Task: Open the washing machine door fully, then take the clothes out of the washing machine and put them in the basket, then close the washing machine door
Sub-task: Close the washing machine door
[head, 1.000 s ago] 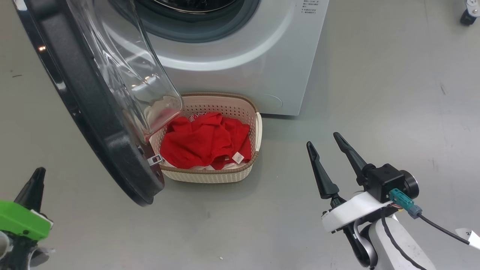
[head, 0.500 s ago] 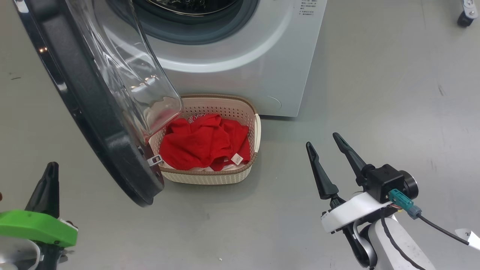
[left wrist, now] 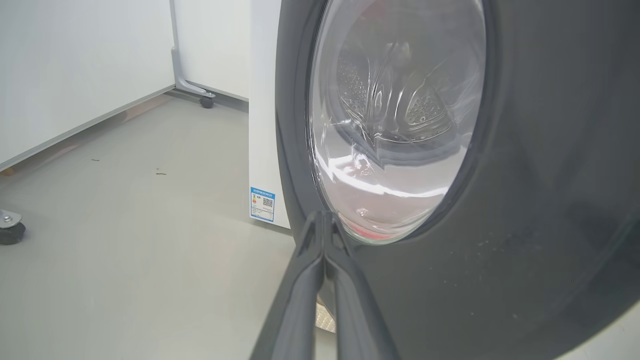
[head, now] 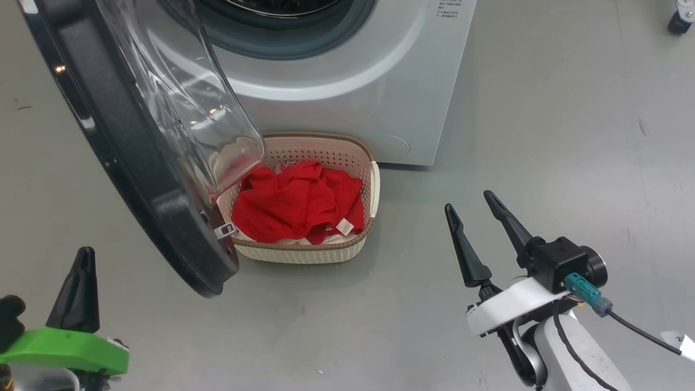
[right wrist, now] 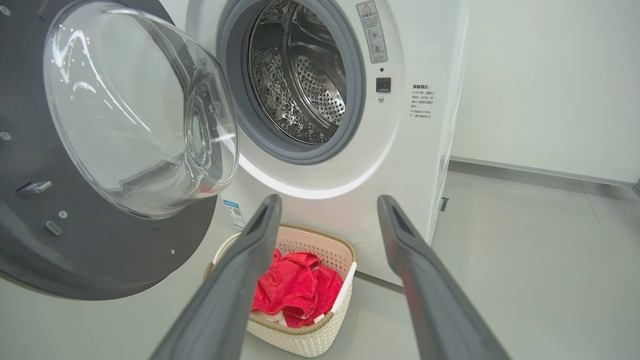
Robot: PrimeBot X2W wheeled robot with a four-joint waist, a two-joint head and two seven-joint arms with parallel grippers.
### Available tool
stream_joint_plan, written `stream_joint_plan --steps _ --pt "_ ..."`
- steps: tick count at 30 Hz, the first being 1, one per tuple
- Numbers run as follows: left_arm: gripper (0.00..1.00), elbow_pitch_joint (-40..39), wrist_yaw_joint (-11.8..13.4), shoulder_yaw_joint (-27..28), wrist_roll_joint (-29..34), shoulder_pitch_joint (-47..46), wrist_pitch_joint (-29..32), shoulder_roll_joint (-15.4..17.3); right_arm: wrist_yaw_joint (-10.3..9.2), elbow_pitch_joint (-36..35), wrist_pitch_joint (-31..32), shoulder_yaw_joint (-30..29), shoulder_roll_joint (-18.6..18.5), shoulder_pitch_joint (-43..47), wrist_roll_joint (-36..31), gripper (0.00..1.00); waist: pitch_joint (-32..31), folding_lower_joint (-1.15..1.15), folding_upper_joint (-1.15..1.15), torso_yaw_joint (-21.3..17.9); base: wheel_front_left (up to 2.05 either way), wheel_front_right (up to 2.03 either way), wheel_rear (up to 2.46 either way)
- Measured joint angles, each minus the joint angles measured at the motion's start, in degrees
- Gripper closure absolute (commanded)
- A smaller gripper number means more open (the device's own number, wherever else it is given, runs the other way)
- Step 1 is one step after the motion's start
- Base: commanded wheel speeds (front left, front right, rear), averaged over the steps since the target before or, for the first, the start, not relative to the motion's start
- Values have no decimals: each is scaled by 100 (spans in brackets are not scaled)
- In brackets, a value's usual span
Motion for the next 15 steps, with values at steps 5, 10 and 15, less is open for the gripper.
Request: stream_joint_plan --steps 5,10,15 --pt "0 138 0 -70 81 2 -365 35 0 0 0 -3 1 0 0 0 9 0 0 8 0 0 0" --pt "0 296 0 -222 102 1 -644 83 0 0 0 -15 2 0 0 0 3 0 0 22 0 0 0" --pt "0 459 0 -311 136 1 -876 182 0 0 0 -20 3 0 0 0 -12 0 0 32 0 0 0"
